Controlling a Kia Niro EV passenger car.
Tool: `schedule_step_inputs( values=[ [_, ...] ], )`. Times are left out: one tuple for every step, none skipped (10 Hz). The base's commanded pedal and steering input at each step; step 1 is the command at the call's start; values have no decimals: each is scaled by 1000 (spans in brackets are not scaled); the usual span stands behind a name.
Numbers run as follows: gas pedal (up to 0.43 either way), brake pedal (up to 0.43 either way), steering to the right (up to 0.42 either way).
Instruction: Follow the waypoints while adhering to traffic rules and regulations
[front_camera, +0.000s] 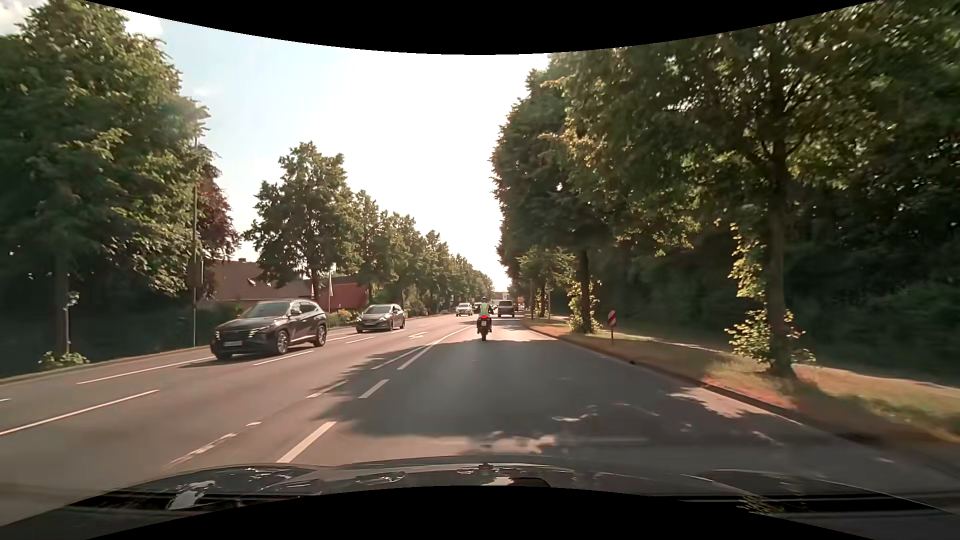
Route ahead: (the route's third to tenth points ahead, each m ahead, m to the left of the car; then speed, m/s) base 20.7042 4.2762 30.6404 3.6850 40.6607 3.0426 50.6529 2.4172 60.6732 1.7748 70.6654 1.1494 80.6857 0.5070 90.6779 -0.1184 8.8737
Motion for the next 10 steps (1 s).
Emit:
schedule_step_inputs(
  values=[
    [197, 0, -3],
    [197, 0, -3],
    [197, 0, -3],
    [197, 0, -3],
    [197, 0, -3],
    [197, 0, -2],
    [197, 0, -1],
    [197, 0, 1],
    [197, 0, 2],
    [197, 0, 2]
  ],
)
